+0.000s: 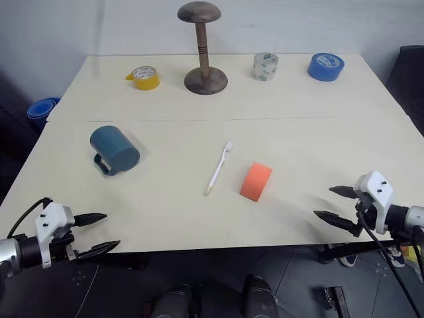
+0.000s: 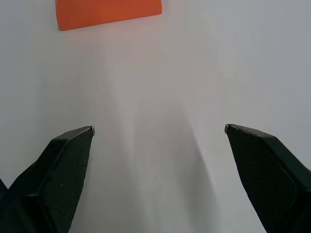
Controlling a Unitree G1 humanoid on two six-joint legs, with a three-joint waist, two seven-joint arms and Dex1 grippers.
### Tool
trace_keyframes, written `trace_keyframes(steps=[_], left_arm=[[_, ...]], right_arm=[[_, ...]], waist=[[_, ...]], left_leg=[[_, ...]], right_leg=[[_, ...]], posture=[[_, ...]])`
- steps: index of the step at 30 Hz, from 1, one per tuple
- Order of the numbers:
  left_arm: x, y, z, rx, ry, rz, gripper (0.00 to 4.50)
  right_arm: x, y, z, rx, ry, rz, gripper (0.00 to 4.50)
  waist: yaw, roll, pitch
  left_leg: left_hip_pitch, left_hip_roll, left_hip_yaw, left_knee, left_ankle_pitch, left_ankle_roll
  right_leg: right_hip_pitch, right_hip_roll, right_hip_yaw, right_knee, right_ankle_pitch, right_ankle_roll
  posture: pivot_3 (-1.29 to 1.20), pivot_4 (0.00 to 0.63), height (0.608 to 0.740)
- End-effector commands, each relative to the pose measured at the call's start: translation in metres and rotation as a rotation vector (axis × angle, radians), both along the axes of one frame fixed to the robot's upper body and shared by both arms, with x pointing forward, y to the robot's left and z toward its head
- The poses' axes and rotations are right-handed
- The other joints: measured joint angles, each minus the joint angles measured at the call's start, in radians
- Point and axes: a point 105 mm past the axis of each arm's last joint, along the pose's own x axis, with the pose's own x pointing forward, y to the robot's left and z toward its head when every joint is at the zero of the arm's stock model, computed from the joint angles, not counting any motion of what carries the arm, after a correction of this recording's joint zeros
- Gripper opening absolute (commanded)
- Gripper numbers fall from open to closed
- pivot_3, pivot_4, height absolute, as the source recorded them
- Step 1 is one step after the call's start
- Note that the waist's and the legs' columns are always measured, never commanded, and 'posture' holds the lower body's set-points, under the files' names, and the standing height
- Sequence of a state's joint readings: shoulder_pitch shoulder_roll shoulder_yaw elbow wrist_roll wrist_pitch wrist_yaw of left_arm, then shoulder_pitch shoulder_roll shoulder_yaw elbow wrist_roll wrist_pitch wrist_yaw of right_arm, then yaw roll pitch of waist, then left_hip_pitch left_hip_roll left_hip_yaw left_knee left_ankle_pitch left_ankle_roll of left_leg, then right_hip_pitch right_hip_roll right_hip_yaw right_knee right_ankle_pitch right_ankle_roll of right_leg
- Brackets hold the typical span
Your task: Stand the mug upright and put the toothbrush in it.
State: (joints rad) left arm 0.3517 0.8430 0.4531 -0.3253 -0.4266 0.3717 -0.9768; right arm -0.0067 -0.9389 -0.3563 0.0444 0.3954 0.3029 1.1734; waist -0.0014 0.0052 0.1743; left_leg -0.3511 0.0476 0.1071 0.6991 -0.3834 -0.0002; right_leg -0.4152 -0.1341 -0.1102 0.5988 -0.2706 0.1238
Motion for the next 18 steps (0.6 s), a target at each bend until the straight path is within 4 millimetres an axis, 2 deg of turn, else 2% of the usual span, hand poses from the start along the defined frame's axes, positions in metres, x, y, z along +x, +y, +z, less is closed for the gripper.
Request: trace_keyframes(steps=[1,13,16,18], left_arm=[[-0.001,-0.003,0.005,-0.003,-0.018,-0.016,4.5],[0.002,-0.012,0.01,-0.073,-0.023,0.014,4.5],[0.0,-0.026,0.015,-0.129,-0.001,-0.043,4.5],[0.001,-0.042,0.019,-0.131,-0.006,-0.113,4.5]], right_arm=[[-0.001,-0.002,0.008,-0.022,-0.025,0.01,4.49],[0.001,-0.001,0.009,0.004,-0.019,-0.023,4.49],[0.001,0.003,0.014,0.062,-0.036,-0.079,4.49],[-0.003,0.014,0.018,0.152,-0.056,-0.146,4.49]], waist=[[0.0,0.0,0.0],[0.001,0.0,0.0],[0.001,0.0,0.0],[0.002,0.0,0.0]], left_leg=[[0.0,0.0,0.0,0.0,0.0,0.0],[0.0,0.0,0.0,0.0,0.0,0.0],[0.0,0.0,0.0,0.0,0.0,0.0],[0.0,0.0,0.0,0.0,0.0,0.0]], right_leg=[[0.0,0.0,0.0,0.0,0.0,0.0],[0.0,0.0,0.0,0.0,0.0,0.0],[0.0,0.0,0.0,0.0,0.0,0.0],[0.0,0.0,0.0,0.001,0.0,0.0]], posture=[[0.0,0.15,0.74],[0.0,0.15,0.74],[0.0,0.15,0.74],[0.0,0.15,0.74]])
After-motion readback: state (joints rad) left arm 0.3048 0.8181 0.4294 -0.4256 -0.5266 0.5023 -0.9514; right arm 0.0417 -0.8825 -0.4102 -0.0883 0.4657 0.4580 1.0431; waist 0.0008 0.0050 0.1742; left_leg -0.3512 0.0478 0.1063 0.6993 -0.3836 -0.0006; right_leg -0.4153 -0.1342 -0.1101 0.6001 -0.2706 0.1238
